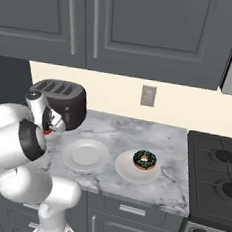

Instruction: Place the pastries on the plates.

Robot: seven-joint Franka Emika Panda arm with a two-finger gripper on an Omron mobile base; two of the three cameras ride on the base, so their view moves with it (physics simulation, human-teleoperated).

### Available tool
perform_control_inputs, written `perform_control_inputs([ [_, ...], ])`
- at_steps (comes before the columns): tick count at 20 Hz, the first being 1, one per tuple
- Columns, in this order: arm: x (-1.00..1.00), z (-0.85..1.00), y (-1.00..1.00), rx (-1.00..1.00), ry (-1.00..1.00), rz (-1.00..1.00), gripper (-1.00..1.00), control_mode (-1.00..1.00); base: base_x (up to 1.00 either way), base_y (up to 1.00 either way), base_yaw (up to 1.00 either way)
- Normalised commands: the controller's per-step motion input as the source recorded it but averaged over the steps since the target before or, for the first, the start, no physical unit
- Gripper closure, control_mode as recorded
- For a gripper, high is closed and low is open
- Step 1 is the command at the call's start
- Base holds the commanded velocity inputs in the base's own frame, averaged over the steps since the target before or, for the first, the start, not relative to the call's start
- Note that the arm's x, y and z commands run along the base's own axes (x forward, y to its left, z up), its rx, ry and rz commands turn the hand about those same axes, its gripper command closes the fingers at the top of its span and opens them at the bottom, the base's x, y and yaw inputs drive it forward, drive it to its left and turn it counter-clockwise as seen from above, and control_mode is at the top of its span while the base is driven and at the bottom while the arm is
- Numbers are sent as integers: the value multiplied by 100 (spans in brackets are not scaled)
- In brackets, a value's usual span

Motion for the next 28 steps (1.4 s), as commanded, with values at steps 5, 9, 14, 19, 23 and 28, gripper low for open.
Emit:
perform_control_inputs([
  [5,-17,8,-100,-10,0,-12,100,-100,0,0,0],
  [9,-12,0,-100,-11,0,-10,100,-100,0,0,0],
  [14,-7,0,-100,-4,0,-7,100,-100,0,0,0],
  [19,0,-19,-27,3,1,0,100,-100,0,0,0],
  [23,-8,-24,-39,9,1,0,-100,-100,0,0,0],
  [28,0,0,0,0,0,0,-100,-100,0,0,0],
])
